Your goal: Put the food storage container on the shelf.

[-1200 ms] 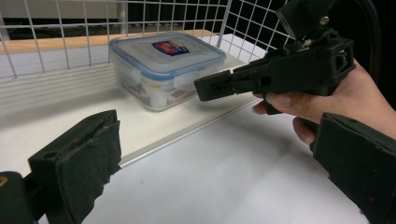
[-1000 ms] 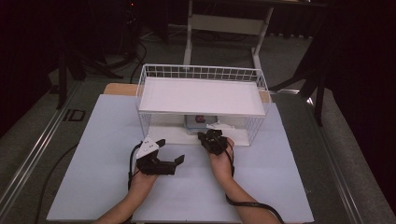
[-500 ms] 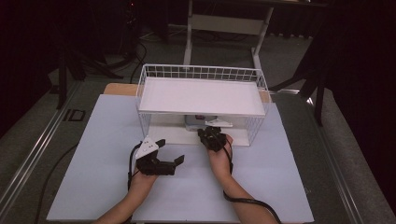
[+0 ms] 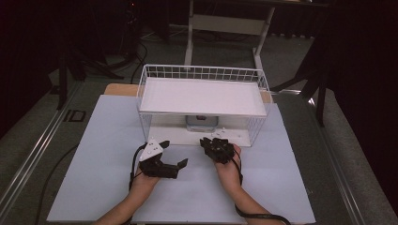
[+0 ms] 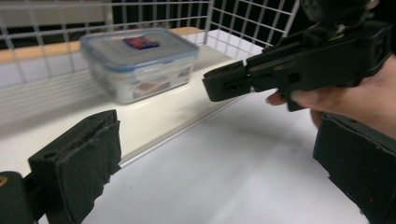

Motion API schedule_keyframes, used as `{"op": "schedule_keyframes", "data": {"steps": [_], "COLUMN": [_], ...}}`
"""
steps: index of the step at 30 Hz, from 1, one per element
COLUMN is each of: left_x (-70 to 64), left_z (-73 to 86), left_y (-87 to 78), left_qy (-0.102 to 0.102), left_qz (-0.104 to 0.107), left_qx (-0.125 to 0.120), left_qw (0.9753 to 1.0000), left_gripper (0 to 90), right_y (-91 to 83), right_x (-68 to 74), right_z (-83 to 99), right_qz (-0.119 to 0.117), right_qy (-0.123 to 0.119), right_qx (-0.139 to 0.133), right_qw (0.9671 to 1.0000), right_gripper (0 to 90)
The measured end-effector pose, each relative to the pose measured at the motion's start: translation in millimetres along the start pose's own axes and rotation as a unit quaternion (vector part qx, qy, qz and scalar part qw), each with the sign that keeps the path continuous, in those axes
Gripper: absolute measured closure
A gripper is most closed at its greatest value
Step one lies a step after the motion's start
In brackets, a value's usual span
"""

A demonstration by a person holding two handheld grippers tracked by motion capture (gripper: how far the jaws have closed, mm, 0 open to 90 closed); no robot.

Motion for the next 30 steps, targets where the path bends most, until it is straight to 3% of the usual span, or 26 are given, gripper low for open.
{"op": "schedule_keyframes", "data": {"steps": [2, 4, 8, 9, 11, 12, 20, 30], "left_x": [-2.5, -4.5, -9.5, -10.6, -13.0, -14.5, -15.9, -10.3], "left_z": [-2.1, -5.0, -11.9, -13.0, -13.8, -13.7, -12.7, -6.3], "left_y": [0.6, 0.1, -0.7, -0.9, -1.1, -2.6, -13.8, -38.6], "left_qy": [0.008, 0.005, 0.019, 0.021, 0.024, 0.022, 0.017, 0.013], "left_qz": [0.005, 0.014, 0.024, 0.027, 0.028, 0.034, 0.041, 0.032], "left_qx": [0.001, -0.007, -0.012, -0.012, -0.008, -0.007, -0.003, 0.011], "left_qw": [1.0, 0.9999, 0.9995, 0.9993, 0.9993, 0.9992, 0.999, 0.9993], "left_gripper": [2.0, 2.0, 2.0, 2.0, 2.0, 2.0, 2.0, 2.0], "right_y": [-10.9, -20.9, -41.6, -41.6, -48.9, -53.8, -72.2, -100.8], "right_x": [-0.2, -0.5, -4.5, -4.5, -6.5, -8.8, -13.5, -23.0], "right_z": [1.2, 1.3, 1.5, 1.5, 1.8, 2.5, 10.3, 24.4], "right_qz": [-0.004, -0.006, -0.014, -0.014, -0.026, -0.044, -0.042, -0.038], "right_qy": [0.0, -0.001, -0.006, -0.006, -0.003, -0.003, -0.006, -0.02], "right_qx": [-0.009, -0.013, -0.03, -0.03, -0.038, -0.04, -0.047, -0.054], "right_qw": [1.0, 0.9999, 0.9994, 0.9994, 0.999, 0.9982, 0.998, 0.9976], "right_gripper": [68.0, 56.7, 29.7, 29.7, 23.7, 16.9, 14.2, 14.7]}}
Point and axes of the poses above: each handheld gripper's, and its own axes: y roughly forward along the jaws, z roughly out of its underside, x roughly to its left, the point moved 2 cm from there along y, roughly forward along the jaws, and after that the axes turned 2 degrees about z, right-handed, at the moved point
